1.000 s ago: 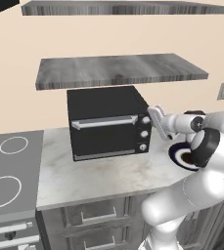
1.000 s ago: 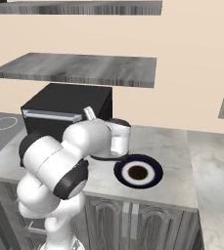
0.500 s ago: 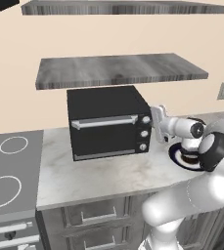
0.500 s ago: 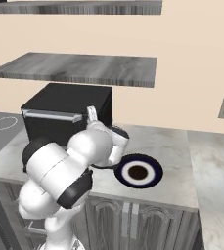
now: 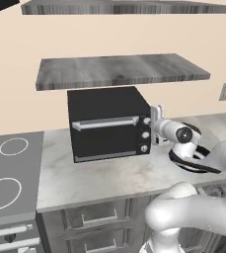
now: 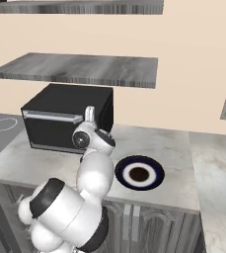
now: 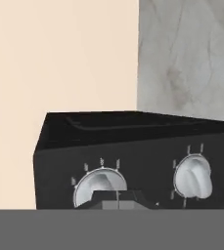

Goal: Pull the toaster oven rack outwards. Pick up the baguette from the plate and place it on the toaster oven rack. Close the toaster oven door fully and set the temperature to the lowest setting.

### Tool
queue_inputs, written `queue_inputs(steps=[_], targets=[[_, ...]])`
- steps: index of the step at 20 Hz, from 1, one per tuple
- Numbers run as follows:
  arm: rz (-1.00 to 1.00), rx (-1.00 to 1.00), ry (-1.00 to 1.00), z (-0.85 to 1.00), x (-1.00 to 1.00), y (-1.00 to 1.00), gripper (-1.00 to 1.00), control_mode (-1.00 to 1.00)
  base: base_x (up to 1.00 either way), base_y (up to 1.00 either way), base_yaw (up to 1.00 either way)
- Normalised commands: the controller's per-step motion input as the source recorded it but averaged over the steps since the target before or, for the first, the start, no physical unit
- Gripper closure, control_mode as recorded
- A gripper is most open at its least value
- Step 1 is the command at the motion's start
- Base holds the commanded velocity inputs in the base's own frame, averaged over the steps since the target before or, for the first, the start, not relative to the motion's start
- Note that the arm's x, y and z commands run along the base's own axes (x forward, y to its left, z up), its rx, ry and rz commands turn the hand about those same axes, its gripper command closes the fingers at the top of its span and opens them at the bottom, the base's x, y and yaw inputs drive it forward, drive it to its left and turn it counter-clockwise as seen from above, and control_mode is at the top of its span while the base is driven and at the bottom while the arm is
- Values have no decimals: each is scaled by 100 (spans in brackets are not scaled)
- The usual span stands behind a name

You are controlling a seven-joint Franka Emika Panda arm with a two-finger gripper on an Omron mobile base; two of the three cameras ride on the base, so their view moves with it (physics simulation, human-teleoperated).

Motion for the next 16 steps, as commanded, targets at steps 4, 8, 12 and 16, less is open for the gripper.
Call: queue_inputs(steps=[4, 8, 12, 16], targets=[[13, 13, -42, 51, 66, -27, 100, -100, 0, 0, 0], [16, 7, -39, 53, 74, -57, 100, -100, 0, 0, 0], [33, 0, -32, 44, 81, -84, 100, -100, 0, 0, 0], [48, -3, -27, 56, 70, -87, 100, -100, 0, 0, 0]])
